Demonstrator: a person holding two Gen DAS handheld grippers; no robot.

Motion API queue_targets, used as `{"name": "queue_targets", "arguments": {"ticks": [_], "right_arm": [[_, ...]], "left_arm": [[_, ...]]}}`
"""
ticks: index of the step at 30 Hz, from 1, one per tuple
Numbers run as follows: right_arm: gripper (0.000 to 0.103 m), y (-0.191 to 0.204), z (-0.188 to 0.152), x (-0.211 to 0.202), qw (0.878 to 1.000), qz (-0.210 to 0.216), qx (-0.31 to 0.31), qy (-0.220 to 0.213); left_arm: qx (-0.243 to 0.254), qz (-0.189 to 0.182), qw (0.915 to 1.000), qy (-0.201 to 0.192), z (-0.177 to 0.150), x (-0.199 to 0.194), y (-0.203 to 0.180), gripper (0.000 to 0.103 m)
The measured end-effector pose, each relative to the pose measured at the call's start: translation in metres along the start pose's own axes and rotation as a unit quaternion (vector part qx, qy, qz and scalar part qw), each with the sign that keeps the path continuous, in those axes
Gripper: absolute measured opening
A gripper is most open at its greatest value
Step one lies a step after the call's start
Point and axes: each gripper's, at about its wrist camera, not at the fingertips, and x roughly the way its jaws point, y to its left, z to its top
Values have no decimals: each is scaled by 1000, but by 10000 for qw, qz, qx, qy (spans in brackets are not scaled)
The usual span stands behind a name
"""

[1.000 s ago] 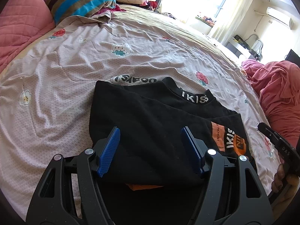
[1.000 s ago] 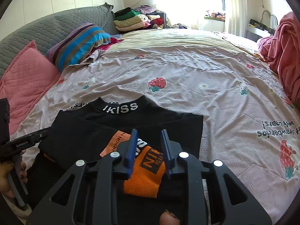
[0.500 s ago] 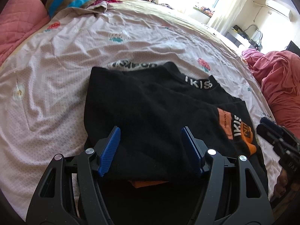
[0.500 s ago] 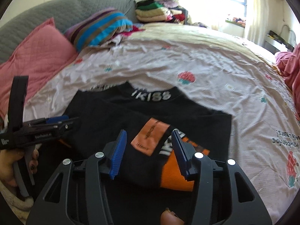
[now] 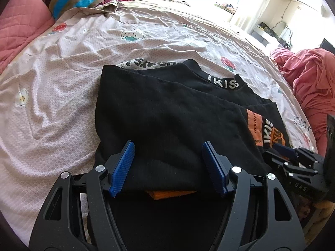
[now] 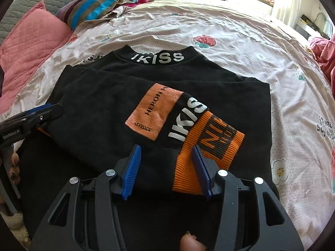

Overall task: Fold small clothes
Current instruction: 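Lower the orange cuffs onto the shirt body and open the right tool, then withdraw the right tool from the folded sleeves toward the shirt hem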

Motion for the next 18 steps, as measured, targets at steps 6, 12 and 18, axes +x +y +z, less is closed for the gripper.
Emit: {"name": "queue_targets", "arguments": {"ticks": [6,12,18], "right_arm": [[54,-5,-4,-10,9997,147,189,-107],[62,-7,-2,-25,9987,326,279,-291],[77,-10,-2,-39,9968,497,404,-480]], "left_arm": [[-19,-32,10000,-19,-2,0,2,60],[-41,-50,10000,-63,-2,-2,2,60],[-36,-58,9999,-122,-4,-5,1,60]]}}
